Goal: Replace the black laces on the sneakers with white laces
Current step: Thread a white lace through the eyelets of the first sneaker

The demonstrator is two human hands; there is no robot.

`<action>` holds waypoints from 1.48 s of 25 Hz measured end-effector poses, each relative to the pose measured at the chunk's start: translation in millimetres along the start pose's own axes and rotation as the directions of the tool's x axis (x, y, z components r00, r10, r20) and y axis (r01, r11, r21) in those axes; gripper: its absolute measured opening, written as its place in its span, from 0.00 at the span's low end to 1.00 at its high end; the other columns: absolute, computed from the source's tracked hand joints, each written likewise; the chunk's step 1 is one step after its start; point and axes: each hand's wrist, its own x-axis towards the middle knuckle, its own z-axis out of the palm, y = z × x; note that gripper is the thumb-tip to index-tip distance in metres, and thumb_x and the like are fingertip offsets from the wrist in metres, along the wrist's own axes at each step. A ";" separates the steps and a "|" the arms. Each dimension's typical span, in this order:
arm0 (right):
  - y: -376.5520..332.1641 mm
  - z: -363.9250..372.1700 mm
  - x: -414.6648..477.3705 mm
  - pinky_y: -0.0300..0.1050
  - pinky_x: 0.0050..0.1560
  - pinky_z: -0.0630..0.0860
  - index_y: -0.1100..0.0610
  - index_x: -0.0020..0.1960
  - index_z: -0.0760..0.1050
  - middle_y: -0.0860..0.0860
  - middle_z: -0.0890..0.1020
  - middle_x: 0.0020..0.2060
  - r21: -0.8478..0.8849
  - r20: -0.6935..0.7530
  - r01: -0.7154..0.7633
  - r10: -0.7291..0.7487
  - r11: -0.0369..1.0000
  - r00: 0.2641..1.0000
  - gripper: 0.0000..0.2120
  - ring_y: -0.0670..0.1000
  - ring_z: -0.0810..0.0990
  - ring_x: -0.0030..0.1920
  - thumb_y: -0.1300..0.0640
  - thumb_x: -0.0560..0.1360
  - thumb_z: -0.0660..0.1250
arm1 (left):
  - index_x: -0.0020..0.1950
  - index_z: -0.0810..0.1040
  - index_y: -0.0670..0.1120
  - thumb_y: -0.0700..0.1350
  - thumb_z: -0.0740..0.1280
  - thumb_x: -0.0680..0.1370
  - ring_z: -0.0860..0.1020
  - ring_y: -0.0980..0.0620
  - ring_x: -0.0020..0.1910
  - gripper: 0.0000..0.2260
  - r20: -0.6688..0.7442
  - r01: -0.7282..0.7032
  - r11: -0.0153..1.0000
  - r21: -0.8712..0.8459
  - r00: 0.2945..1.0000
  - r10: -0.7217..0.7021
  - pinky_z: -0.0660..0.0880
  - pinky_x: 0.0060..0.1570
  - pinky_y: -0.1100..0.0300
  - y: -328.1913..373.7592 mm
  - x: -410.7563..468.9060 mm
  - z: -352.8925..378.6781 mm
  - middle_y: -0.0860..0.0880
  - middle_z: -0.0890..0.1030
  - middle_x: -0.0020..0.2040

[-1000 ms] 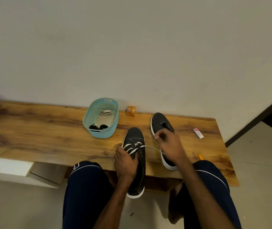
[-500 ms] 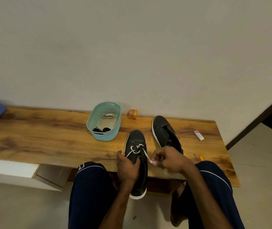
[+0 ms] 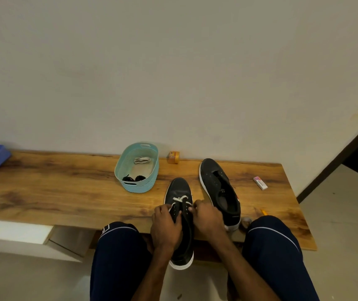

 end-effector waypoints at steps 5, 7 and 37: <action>7.9 6.5 1.6 0.50 0.49 0.77 0.53 0.58 0.71 0.52 0.80 0.51 -0.047 0.041 0.035 -0.033 0.998 0.999 0.08 0.54 0.80 0.49 0.54 0.80 0.60 | 0.61 0.75 0.48 0.51 0.65 0.80 0.73 0.54 0.53 0.11 -0.089 0.019 0.999 -0.050 0.996 -0.023 0.69 0.45 0.64 4.5 7.4 -1.4 0.49 0.74 0.59; 10.6 6.4 -0.7 0.50 0.48 0.77 0.54 0.58 0.72 0.53 0.81 0.51 -0.083 0.072 0.024 -0.018 0.996 0.997 0.10 0.55 0.80 0.50 0.52 0.81 0.58 | 0.60 0.76 0.47 0.48 0.63 0.82 0.73 0.56 0.50 0.09 -0.083 0.015 0.998 -0.065 0.996 -0.020 0.68 0.45 0.64 5.7 6.8 0.6 0.49 0.75 0.57; -5.9 -16.9 -17.6 0.43 0.55 0.79 0.53 0.59 0.77 0.47 0.84 0.48 0.825 -0.157 0.073 0.103 0.560 0.982 0.09 0.43 0.82 0.49 0.62 0.81 0.64 | 0.59 0.70 0.43 0.42 0.62 0.83 0.79 0.49 0.40 0.06 0.229 0.317 0.563 -0.763 0.947 -0.224 0.78 0.39 0.55 10.5 31.2 -34.2 0.44 0.80 0.44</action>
